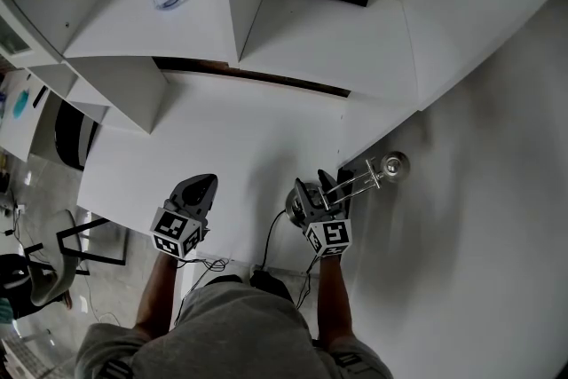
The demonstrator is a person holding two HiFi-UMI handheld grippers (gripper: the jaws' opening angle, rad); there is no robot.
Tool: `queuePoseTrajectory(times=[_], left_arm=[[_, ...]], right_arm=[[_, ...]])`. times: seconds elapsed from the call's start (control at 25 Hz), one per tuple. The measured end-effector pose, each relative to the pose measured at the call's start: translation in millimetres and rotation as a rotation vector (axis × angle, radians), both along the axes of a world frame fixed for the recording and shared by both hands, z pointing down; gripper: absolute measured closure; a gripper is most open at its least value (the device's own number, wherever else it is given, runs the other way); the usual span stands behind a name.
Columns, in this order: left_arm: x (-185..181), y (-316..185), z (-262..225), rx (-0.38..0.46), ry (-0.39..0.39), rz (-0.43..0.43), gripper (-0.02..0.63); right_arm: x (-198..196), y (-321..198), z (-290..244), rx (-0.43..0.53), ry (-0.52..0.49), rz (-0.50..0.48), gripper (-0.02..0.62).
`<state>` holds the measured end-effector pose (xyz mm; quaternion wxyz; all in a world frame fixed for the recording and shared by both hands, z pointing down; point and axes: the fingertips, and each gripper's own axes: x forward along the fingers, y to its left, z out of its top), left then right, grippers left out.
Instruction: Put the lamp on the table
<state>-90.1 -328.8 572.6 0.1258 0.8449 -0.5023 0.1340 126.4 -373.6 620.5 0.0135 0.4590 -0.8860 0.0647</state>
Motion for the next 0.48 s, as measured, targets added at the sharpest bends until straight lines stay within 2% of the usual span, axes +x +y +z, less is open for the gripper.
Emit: queuePoseTrajectory(times=[0.24,0.48], left_arm=[[1,5,0,-0.017,0.008,0.006,0.601],[-3,11,-1,0.001,0.01,0.009,0.601]], right_arm=[[2,2,-1,0.001,0.022,0.024,0.348],[5,9,-1,-0.003,0.036,0.043,0.348]])
